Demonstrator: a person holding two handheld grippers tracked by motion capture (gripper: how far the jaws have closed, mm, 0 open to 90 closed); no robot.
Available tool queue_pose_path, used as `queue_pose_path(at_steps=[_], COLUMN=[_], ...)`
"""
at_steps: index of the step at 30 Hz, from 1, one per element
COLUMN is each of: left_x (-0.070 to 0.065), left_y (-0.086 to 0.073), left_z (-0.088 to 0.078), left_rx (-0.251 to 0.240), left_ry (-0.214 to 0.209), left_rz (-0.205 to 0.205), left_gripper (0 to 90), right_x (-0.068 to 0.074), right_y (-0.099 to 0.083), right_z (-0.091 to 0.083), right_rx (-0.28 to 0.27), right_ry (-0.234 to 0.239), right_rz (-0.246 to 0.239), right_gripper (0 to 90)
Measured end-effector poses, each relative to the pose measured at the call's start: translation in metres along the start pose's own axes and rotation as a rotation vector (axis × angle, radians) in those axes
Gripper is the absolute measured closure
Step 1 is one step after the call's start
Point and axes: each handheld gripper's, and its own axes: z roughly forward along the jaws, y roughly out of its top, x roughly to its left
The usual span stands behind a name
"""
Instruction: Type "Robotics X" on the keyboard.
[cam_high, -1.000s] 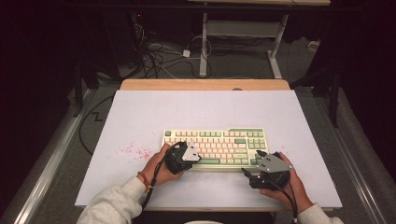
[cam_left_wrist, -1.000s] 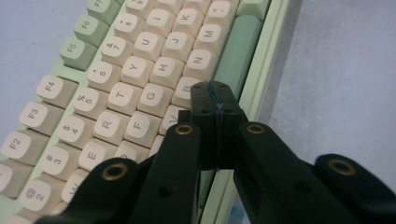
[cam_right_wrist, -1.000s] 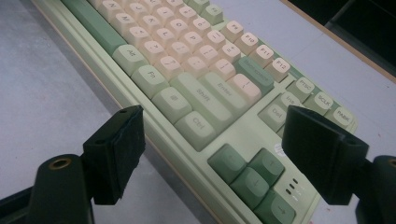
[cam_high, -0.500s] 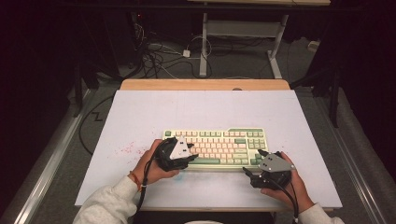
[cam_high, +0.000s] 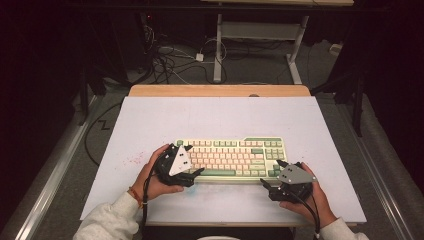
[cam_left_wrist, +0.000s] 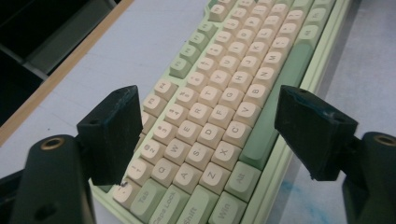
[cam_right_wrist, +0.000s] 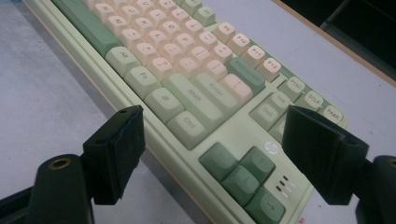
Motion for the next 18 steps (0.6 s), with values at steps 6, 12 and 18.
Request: queue_pose_path(at_steps=[6,12,18], left_x=[0.003,0.006,0.005], left_y=[-0.013,-0.031,-0.050], left_z=[-0.008,-0.018,-0.025], left_rx=[0.013,0.034,0.061], left_ry=[0.042,0.077,0.090], left_rz=[-0.004,-0.032,-0.069], left_gripper=[20.1,19.8,19.4], right_x=[-0.002,-0.003,-0.003], right_y=[0.000,0.000,0.000], right_z=[-0.002,-0.002,-0.005], right_rx=[-0.014,-0.015,-0.028], right_ry=[0.005,-0.002,-0.002], right_rz=[0.006,0.015,0.012], right_gripper=[21.3,21.5,28.6])
